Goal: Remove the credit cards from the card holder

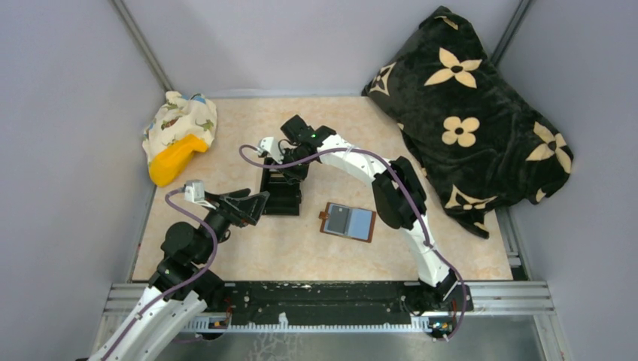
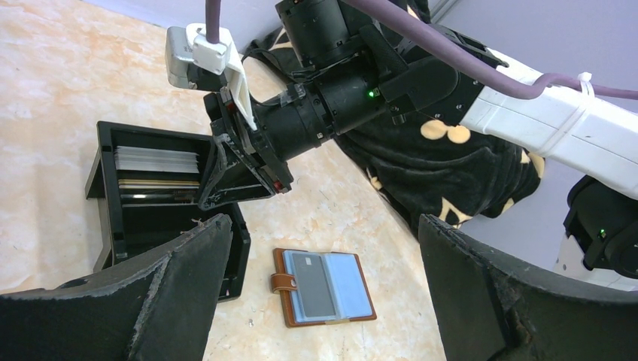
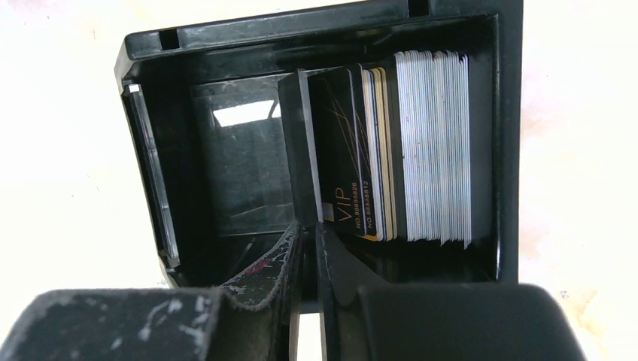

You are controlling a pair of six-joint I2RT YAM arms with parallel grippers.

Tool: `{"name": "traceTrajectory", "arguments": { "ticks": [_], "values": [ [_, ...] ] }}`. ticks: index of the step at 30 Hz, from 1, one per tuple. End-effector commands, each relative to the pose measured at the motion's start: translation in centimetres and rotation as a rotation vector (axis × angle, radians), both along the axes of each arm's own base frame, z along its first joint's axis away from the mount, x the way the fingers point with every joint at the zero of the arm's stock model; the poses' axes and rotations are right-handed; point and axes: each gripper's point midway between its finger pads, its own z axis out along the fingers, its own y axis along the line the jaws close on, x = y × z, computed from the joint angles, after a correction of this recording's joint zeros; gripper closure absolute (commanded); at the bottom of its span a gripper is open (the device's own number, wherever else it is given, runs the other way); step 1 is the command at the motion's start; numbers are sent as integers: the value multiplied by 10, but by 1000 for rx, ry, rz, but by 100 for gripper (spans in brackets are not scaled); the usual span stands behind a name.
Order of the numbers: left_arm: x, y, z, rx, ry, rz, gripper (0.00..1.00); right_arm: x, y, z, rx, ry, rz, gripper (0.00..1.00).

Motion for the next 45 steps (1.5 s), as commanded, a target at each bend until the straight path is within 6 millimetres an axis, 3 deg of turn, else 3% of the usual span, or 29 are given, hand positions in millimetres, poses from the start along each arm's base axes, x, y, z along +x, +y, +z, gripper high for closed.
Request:
{"name": "traceTrajectory", "arguments": {
  "ticks": [1,8,11,12,15,18,23,25,28,31,34,38,40,45],
  "values": [
    [-2,3,12,-1,-33,5,1,11,14,18,42,-54,-11,84],
    [-3,4,11,-1,-32,5,1,16,15,22,52,-81,-30,79],
    [-2,3,10,-1,-30,6,1,21,16,36,93,-127,-57,79],
    [-2,3,9,1,-31,5,1,23,17,45,121,-153,-74,79],
    [-3,2,11,14,-46,-5,1,32,14,97,264,-277,-173,80],
    [-3,-2,15,40,-75,-20,1,36,-2,148,419,-409,-292,79],
    [-1,-17,24,72,-94,-89,6,18,-41,197,571,-492,-410,79],
    [1,-23,28,74,-100,-110,7,11,-56,199,601,-504,-456,79],
    [2,-37,32,74,-104,-171,10,2,-84,194,630,-515,-561,79],
    [5,-59,19,80,-35,-264,11,-13,-115,181,648,-500,-663,63],
    [3,-86,0,48,39,-384,11,-31,-142,153,605,-452,-745,53],
    [10,-100,-22,82,113,-385,12,-63,-152,112,564,-385,-791,39],
    [15,-96,-22,93,118,-345,13,-76,-153,93,534,-368,-831,33],
    [22,-82,-15,131,125,-261,14,-94,-147,41,400,-347,-880,31]
  ]
}}
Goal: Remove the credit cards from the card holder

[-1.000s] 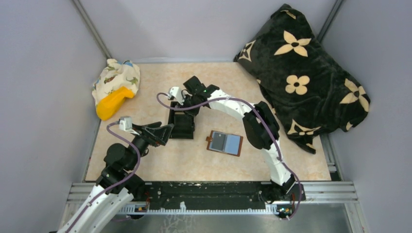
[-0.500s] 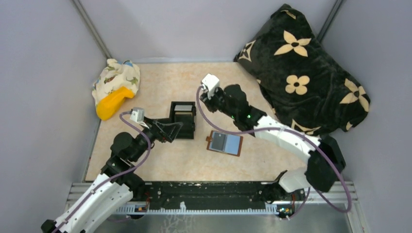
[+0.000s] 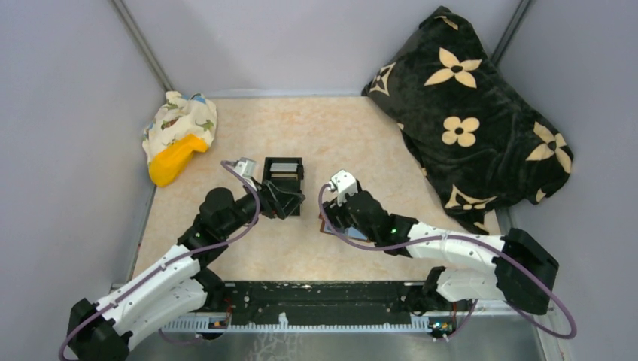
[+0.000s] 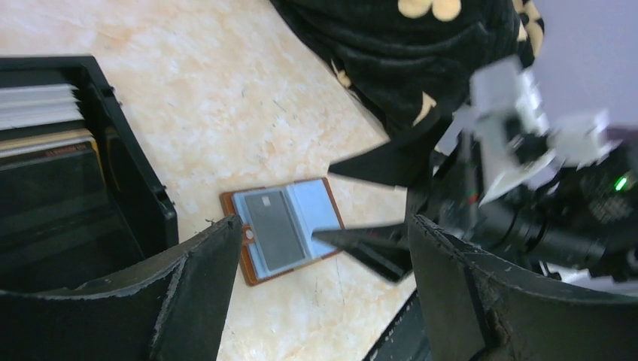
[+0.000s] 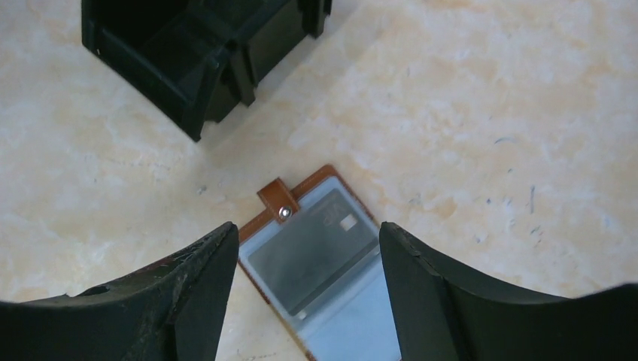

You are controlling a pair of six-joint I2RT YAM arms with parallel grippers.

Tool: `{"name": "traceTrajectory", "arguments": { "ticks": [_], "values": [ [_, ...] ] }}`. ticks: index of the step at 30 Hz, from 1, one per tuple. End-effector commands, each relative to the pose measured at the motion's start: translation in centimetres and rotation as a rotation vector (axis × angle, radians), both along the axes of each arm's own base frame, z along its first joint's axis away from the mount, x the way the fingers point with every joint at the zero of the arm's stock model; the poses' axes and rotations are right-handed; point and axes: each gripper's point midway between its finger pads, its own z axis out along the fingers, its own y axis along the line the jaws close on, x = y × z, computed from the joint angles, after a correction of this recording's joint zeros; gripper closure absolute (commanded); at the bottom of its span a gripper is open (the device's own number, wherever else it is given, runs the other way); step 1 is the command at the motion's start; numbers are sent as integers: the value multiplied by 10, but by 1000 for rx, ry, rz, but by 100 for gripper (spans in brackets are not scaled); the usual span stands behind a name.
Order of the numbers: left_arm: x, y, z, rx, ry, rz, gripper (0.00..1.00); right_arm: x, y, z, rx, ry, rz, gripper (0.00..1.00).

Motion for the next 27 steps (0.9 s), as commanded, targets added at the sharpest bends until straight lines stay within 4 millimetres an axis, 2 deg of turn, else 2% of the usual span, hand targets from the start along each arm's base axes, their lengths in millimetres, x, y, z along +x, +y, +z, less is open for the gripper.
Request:
{"name": "traceTrajectory", "arguments": {
  "ticks": [1,11,15,27],
  "values": [
    [8,10,26,4,-49,69,14,0,3,-18,-5,18,-127,30],
    [5,17,18,3,-31,90,14,1,17,-61,-104,88,-123,29],
    [5,18,15,10,-29,96,14,-1,25,-68,-77,104,-106,29],
    [5,18,11,14,-19,96,14,-7,30,-88,-93,154,-81,28]
  ]
}}
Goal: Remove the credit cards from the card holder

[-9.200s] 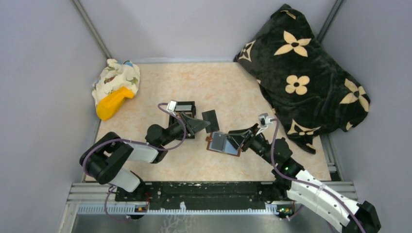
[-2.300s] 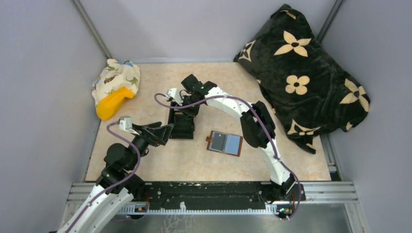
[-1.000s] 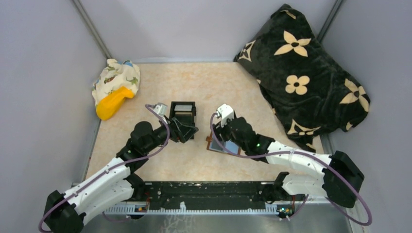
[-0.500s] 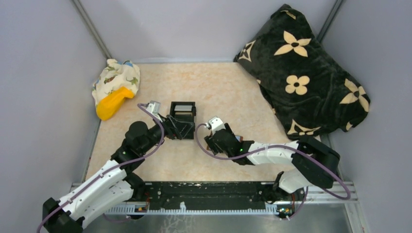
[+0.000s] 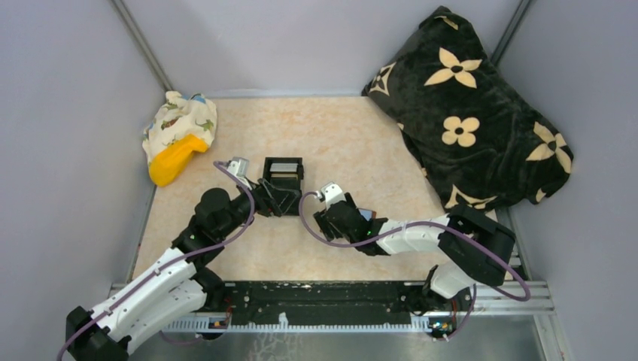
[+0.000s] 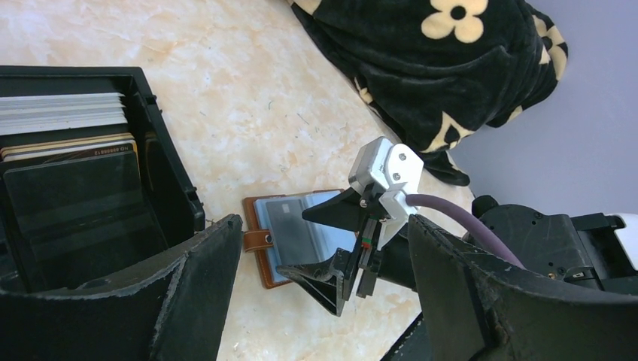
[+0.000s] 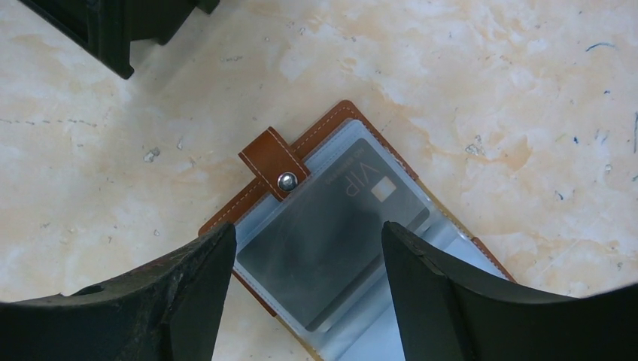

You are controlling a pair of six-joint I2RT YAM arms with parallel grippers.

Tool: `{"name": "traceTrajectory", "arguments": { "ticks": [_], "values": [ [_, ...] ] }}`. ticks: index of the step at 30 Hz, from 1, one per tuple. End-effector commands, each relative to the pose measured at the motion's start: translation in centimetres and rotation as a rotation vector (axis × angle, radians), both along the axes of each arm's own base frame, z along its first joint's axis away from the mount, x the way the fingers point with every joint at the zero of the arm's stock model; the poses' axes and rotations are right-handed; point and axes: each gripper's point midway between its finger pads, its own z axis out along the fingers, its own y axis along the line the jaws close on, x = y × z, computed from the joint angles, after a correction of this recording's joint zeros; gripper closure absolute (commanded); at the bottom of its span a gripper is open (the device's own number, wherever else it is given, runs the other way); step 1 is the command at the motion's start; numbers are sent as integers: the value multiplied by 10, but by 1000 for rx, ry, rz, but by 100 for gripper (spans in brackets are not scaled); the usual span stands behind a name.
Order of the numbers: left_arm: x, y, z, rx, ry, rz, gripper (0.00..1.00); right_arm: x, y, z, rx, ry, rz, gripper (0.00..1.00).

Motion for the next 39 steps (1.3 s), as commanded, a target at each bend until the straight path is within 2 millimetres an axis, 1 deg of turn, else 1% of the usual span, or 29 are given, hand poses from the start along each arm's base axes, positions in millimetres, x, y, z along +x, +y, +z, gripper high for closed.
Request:
{"name": "traceTrajectory", "arguments": {
  "ticks": [1,7,8,11,14,16,17,22,26,29,36,39],
  "values": [
    [0,1,-2,0,-5,5,14,1,19,5,51,2,14,28],
    [0,2,-4,6,-3,9,14,0,14,-5,20,19,5,29],
    [0,2,-5,7,-2,10,14,0,14,-6,19,20,3,30],
    [0,2,-6,7,-1,10,14,-1,13,-6,27,24,-1,38],
    [0,2,-7,6,1,10,14,-1,12,-6,28,27,-10,54],
    [0,3,-6,5,0,10,15,-1,10,-5,27,28,-15,61],
    [0,3,-6,4,0,10,15,-2,10,-5,28,30,-18,66],
    [0,3,-8,3,3,11,15,-3,6,-4,36,35,-36,100],
    [-1,2,-10,2,6,10,15,-4,5,-4,39,42,-43,100],
    [-1,2,-10,1,6,7,15,-3,0,-1,42,37,-71,100],
    [-3,-2,-15,-13,19,-13,15,0,-37,10,34,37,-140,100],
    [-7,-14,-18,-36,31,-76,15,-2,-50,21,56,16,-162,100]
  ]
}}
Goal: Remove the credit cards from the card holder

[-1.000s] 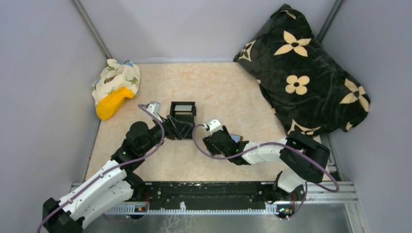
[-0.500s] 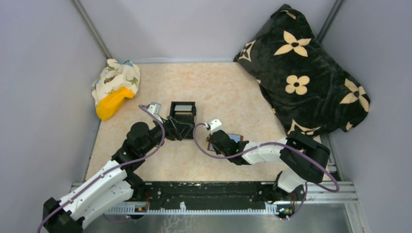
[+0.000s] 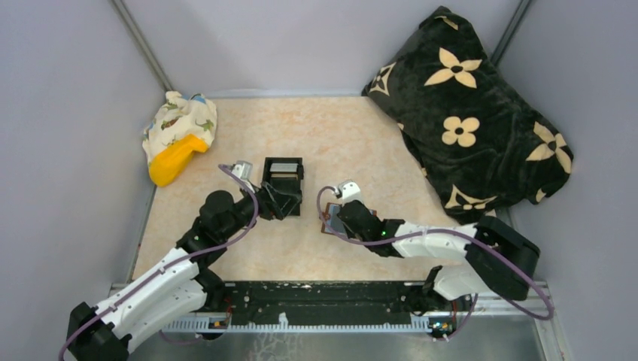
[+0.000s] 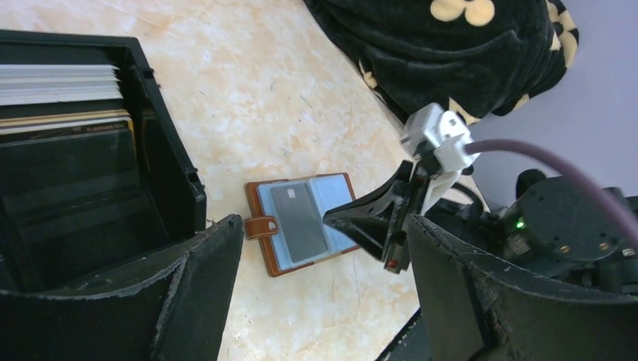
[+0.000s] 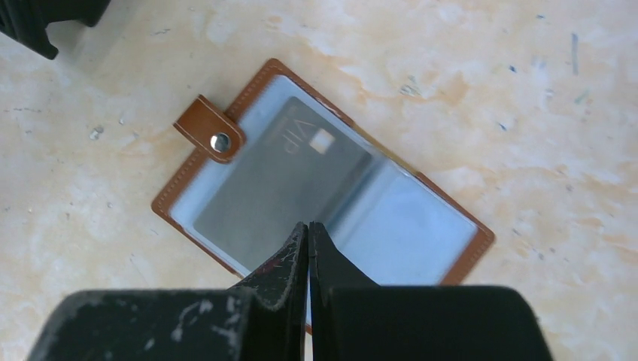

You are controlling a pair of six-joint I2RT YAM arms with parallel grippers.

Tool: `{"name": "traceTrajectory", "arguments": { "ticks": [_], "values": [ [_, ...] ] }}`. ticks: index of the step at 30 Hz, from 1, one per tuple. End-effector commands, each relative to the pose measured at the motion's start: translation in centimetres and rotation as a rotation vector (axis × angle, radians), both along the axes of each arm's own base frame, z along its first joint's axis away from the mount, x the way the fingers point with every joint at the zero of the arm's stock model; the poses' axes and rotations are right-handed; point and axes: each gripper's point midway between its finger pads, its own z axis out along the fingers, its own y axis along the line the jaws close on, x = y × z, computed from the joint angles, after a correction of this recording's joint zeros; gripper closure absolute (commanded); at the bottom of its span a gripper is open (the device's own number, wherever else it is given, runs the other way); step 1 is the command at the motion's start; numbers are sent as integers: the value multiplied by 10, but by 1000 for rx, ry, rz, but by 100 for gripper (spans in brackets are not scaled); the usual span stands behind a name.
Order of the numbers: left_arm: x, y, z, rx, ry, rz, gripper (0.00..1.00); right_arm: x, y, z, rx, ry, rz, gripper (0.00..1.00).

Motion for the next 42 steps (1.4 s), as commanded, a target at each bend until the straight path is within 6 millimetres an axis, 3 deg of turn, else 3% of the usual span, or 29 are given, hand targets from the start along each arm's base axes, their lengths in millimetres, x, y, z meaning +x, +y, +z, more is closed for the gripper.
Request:
{"name": "traceTrajectory", "arguments": {
  "ticks": [1,6,11,17,22,30,42],
  "values": [
    [-8,-20,1,-54,5,-105,15,1,-20,24,44,-46,-60,100],
    [-16,-57,-14,-33,83,-240,16,-4,-31,28,72,-51,-75,99],
    [-18,-92,-54,62,222,-332,20,-8,-34,9,58,-8,-90,100],
    [-13,-115,-91,107,323,-393,29,-14,-33,-11,78,35,-79,100],
    [-8,-124,-105,117,354,-407,41,-19,-34,-19,90,54,-77,100],
    [-11,-128,-130,138,416,-411,33,-22,-41,-18,100,50,-79,100],
    [-6,-123,-168,205,469,-367,32,-23,-40,-14,107,44,-62,100]
  ]
}}
